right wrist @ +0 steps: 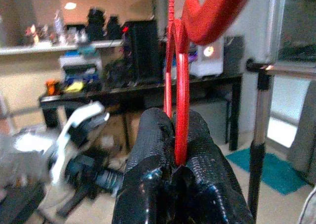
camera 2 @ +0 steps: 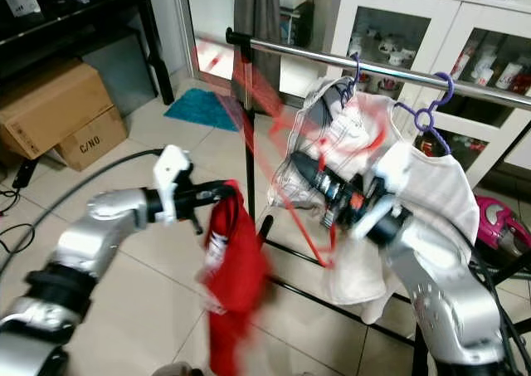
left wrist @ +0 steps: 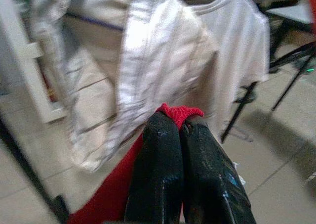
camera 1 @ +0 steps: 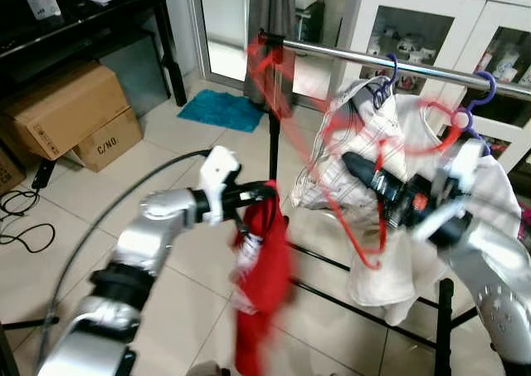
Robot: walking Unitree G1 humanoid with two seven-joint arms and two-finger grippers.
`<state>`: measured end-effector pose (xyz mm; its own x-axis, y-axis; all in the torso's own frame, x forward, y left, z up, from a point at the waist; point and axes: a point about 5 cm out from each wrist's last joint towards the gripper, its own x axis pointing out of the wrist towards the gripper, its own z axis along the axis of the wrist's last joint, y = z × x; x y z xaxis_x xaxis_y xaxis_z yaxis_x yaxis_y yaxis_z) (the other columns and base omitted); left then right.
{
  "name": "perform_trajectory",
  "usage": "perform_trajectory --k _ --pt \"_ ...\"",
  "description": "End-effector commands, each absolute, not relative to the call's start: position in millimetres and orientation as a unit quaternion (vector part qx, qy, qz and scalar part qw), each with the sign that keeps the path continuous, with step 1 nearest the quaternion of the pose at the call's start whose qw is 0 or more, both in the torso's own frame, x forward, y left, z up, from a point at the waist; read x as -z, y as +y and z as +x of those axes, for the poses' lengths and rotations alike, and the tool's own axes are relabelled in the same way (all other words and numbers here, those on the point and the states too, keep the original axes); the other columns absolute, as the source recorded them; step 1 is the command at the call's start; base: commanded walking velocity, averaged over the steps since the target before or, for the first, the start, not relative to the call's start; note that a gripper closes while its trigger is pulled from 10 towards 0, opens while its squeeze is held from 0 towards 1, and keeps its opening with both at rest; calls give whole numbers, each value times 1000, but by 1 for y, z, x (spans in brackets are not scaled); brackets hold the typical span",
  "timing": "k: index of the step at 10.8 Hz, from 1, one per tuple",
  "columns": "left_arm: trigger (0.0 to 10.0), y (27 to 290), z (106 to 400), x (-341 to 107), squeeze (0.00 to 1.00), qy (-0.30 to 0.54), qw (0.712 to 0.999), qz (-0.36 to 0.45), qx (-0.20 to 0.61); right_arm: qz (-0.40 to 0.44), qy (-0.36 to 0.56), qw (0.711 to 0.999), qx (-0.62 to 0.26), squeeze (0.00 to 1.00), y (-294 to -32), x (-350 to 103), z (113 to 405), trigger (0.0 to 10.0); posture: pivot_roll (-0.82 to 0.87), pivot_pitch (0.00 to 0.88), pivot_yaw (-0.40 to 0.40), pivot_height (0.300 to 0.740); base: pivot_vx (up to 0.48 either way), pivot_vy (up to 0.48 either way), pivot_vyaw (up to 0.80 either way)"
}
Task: Hang hanger
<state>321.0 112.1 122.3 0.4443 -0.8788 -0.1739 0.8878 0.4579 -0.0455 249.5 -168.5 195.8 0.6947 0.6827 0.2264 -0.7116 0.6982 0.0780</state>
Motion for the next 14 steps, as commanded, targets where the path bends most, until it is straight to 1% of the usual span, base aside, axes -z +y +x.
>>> perform_trajectory --k 1,2,3,4,5,6,7,8,9,10,11,12,13,14 --pt "0 106 320 -130 0 70 840 31 537 78 -89 926 -358 0 -173 -199 253 0 -21 0 41 740 0 0 0" --pt "0 113 313 -116 0 100 843 42 527 35 -58 943 -325 0 -177 -186 253 0 -21 0 44 740 0 0 0" --pt "0 128 306 -105 0 124 857 49 498 22 -15 951 -307 0 -181 -169 243 0 -19 0 43 740 0 0 0" --pt "0 134 303 -103 0 128 867 47 480 13 9 955 -297 0 -184 -161 237 0 -17 0 41 740 0 0 0" --pt "10000 150 306 -106 0 124 905 34 406 -7 68 962 -266 0 -190 -141 228 10000 -15 0 37 740 0 0 0" --pt "10000 157 310 -109 0 124 933 14 338 -23 122 964 -236 0 -196 -123 219 10000 -19 0 47 740 0 0 0" --pt "10000 155 315 -114 0 115 953 1 282 -29 161 966 -200 0 -204 -111 213 10000 -24 0 51 740 0 0 0" --pt "10000 147 313 -110 0 124 954 27 273 -32 191 972 -135 0 -216 -97 204 10000 -52 0 69 740 0 0 0" --pt "10000 145 305 -98 0 173 936 18 305 -40 202 973 -102 0 -223 -90 195 10000 -79 0 82 740 0 0 0" --pt "10000 142 299 -96 0 178 936 2 305 -30 212 971 -109 0 -222 -90 185 10000 -89 0 75 740 0 0 -800" --pt "10000 140 295 -96 0 139 934 -25 327 -19 219 970 -105 0 -224 -91 178 10000 -119 0 75 740 0 0 -800" --pt "10000 139 294 -92 0 120 945 -22 302 -15 224 969 -103 0 -226 -94 174 10000 -113 0 72 740 0 0 -800" --pt "10000 135 295 -91 0 103 951 -13 291 7 236 967 -95 0 -227 -90 168 10000 -110 0 59 740 0 0 -800" --pt "10000 136 296 -90 0 115 949 0 295 17 243 966 -84 0 -225 -85 166 10000 -114 0 62 740 0 0 -800"
